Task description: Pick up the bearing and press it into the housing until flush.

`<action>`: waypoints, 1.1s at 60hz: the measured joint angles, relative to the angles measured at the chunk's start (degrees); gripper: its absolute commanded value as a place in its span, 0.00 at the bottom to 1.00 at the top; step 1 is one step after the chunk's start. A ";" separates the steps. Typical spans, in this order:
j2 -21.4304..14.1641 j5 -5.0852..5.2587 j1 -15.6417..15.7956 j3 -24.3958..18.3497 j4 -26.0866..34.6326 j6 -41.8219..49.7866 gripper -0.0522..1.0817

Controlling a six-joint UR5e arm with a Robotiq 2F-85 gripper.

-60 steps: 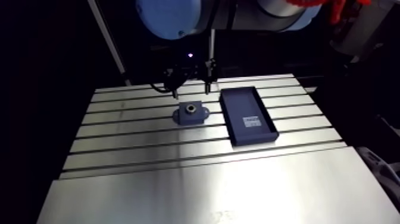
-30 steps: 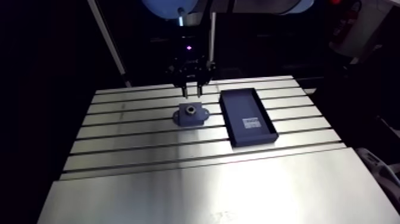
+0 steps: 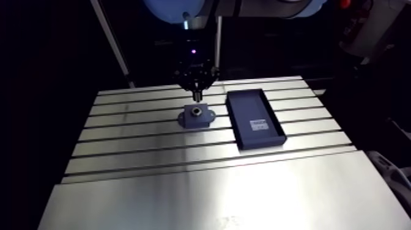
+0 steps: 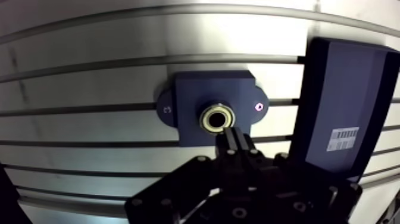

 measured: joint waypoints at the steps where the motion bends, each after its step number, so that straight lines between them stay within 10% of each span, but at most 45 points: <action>1: 0.02 0.00 0.00 0.01 -0.01 0.00 0.83; 66: 1.68 0.68 0.09 2.83 -5.06 -0.69 0.83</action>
